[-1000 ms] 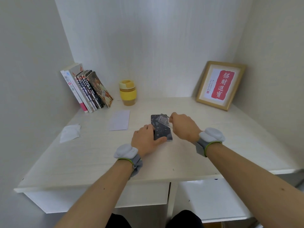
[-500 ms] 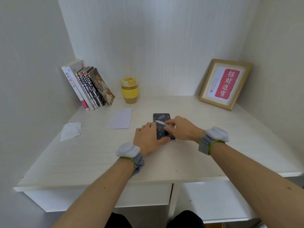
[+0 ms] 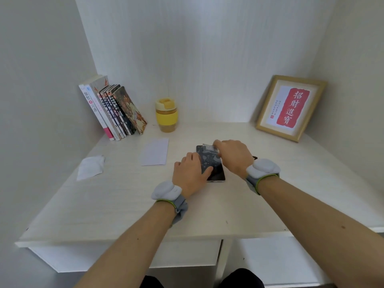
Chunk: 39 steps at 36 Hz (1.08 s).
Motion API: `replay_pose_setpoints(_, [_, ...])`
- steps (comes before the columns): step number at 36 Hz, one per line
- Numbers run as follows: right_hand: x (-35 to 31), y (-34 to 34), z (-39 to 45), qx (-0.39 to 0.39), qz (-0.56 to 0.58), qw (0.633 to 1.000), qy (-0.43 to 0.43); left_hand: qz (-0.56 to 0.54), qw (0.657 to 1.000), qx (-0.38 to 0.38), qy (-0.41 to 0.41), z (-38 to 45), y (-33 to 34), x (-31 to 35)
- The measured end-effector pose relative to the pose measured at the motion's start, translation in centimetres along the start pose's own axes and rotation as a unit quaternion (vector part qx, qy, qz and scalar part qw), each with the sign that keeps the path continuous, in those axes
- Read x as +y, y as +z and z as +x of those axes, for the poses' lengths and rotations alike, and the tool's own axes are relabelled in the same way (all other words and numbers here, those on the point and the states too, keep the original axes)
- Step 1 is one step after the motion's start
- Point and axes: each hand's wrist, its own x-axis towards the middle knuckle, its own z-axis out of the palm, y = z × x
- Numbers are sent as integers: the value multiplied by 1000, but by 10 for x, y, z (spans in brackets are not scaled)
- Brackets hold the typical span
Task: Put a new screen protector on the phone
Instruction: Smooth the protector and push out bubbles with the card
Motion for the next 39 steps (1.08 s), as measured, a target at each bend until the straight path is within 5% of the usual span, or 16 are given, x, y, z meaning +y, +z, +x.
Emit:
replay_pose_setpoints(8, [-6, 8, 7, 13, -31, 998, -54, -38, 996, 10, -75, 7, 15, 3])
replay_pose_setpoints(17, [-1, 19, 0, -23, -11, 993, -115, -38, 997, 14, -63, 9, 20, -1])
replay_pose_setpoints(39, [-5, 29, 38, -28, 19, 998, -55, -69, 997, 18, -27, 12, 25, -5])
